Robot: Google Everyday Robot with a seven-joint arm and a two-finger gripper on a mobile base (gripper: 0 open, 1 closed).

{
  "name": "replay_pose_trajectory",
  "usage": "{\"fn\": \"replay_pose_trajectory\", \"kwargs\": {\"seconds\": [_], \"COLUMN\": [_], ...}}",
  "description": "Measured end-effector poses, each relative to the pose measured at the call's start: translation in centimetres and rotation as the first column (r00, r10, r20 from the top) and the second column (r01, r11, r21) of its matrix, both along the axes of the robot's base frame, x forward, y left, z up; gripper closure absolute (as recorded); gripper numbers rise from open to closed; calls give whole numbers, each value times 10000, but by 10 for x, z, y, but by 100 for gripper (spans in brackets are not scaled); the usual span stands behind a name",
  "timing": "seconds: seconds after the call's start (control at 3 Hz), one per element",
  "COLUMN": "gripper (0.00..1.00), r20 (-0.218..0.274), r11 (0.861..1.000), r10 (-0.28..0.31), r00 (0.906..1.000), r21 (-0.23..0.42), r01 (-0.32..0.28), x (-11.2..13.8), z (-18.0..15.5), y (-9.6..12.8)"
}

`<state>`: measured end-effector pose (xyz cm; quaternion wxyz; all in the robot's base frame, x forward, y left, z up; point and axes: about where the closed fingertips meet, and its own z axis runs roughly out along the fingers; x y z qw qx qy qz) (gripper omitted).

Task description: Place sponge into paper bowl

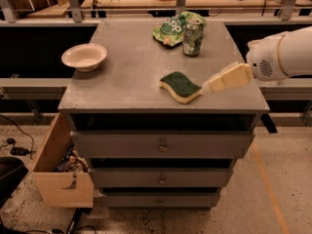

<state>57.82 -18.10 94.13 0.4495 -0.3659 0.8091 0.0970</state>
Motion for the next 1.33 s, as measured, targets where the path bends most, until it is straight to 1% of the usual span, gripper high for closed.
{"fn": "replay_pose_trajectory", "kwargs": {"seconds": [0.33,0.67,1.0,1.33], "gripper": [0,0,0,0], "r20": [294,282,42,-398], "r11": [9985,9954,9917,9887], "r10": [46,333,821,1204], "r00": [9996,9990,9966,9919], "r21": [545,886,993,947], "r01": [-62,-357,-821,-1163], "x": [21,37,51,63], "z": [-6,-15,-25,-42], "y": [12,29,53,74]}}
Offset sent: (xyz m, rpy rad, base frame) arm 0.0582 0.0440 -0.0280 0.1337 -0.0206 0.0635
